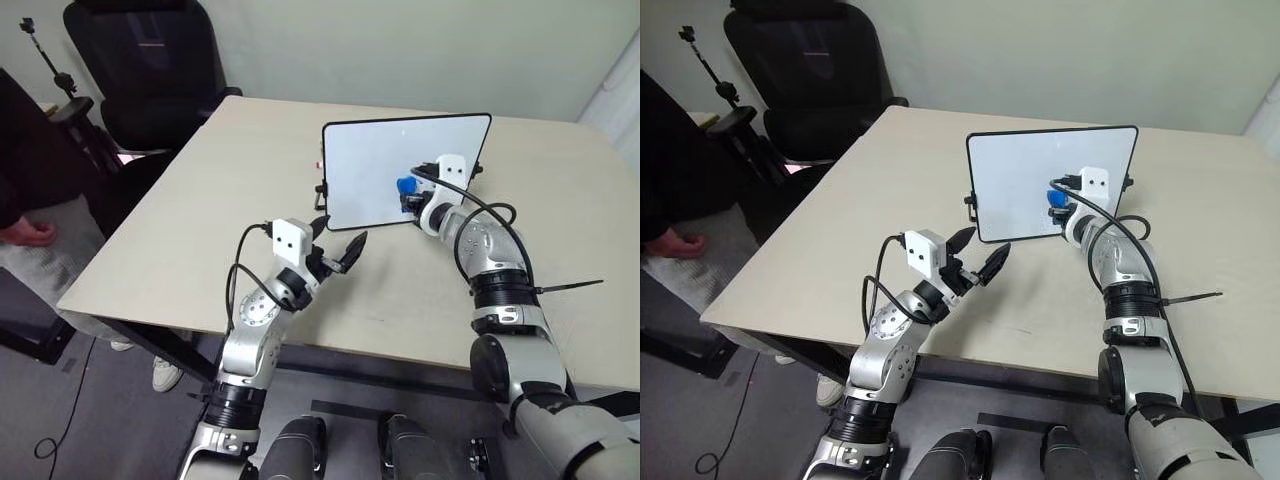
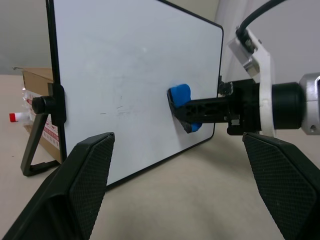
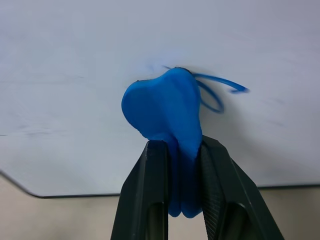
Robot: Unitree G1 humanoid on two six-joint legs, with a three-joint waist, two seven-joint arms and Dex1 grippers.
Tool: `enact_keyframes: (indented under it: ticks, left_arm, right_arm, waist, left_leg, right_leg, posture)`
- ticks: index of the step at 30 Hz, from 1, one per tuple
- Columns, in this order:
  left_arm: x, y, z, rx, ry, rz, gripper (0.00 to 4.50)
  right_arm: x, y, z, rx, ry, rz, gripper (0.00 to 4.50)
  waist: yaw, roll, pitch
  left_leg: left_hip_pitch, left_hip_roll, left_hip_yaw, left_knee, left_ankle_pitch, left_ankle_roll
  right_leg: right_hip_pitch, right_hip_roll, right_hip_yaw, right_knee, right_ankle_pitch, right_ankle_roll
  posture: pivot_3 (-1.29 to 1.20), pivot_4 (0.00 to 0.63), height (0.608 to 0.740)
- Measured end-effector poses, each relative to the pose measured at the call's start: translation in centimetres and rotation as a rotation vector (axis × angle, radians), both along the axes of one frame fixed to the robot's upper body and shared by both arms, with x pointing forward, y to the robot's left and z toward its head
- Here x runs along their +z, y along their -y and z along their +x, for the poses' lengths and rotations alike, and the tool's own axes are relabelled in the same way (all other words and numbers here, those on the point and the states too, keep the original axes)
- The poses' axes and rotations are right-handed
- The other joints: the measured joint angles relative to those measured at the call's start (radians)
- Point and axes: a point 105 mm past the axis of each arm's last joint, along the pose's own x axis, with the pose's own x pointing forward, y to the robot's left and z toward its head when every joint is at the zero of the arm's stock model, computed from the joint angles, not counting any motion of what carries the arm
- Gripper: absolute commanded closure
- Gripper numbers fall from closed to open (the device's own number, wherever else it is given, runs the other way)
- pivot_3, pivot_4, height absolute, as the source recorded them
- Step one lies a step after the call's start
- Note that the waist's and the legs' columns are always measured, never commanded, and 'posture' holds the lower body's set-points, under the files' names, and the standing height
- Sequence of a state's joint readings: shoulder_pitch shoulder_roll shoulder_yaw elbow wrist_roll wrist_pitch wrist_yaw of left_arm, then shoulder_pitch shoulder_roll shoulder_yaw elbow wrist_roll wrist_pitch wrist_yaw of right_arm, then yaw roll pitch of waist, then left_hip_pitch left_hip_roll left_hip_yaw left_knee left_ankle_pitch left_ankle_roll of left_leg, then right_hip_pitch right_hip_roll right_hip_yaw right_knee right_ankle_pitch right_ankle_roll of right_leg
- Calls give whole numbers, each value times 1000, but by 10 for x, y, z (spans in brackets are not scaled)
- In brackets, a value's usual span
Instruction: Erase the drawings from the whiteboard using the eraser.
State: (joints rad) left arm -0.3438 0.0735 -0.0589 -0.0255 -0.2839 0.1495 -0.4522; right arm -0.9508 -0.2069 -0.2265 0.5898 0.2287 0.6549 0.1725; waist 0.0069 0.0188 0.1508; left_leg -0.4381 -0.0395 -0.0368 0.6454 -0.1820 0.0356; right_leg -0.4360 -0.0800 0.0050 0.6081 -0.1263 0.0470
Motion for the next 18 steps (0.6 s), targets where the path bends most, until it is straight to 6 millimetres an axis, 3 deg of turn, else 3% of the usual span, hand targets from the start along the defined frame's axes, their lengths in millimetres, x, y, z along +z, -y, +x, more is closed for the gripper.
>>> enact_keyframes:
  ticks: [4,9,13,18]
  left_arm:
    - [-2,-2,0,6,-5,0,0]
    - [-5,-4,-1,14,-15,-2,0]
    - [-3,-4,-2,13,-8,-5,0]
    - [-3,-4,-2,14,-8,-6,0]
  right_arm:
    - [-11,22,3,-105,-34,5,4029]
    - [-1,42,9,-186,-11,11,4029]
    - [3,29,11,-153,2,25,4029]
    - [-6,-11,9,-35,-29,24,4029]
  waist:
    - [2,0,0]
    - [2,0,0]
    - [-8,0,0]
    - [-17,0,0]
  left_leg:
    - [-1,0,0,-10,0,0]
    - [-1,0,1,-16,0,0]
    - [0,2,1,-17,0,0]
    - [0,3,0,-16,3,0]
  right_leg:
    - [-1,0,3,-4,-3,-5]
    - [-2,0,3,-7,-1,-7]
    - [-2,3,3,-6,-1,-8]
    - [-3,4,2,-6,-1,-7]
  posture:
    - [0,150,740]
    - [0,150,740]
    - [0,150,740]
    - [0,150,740]
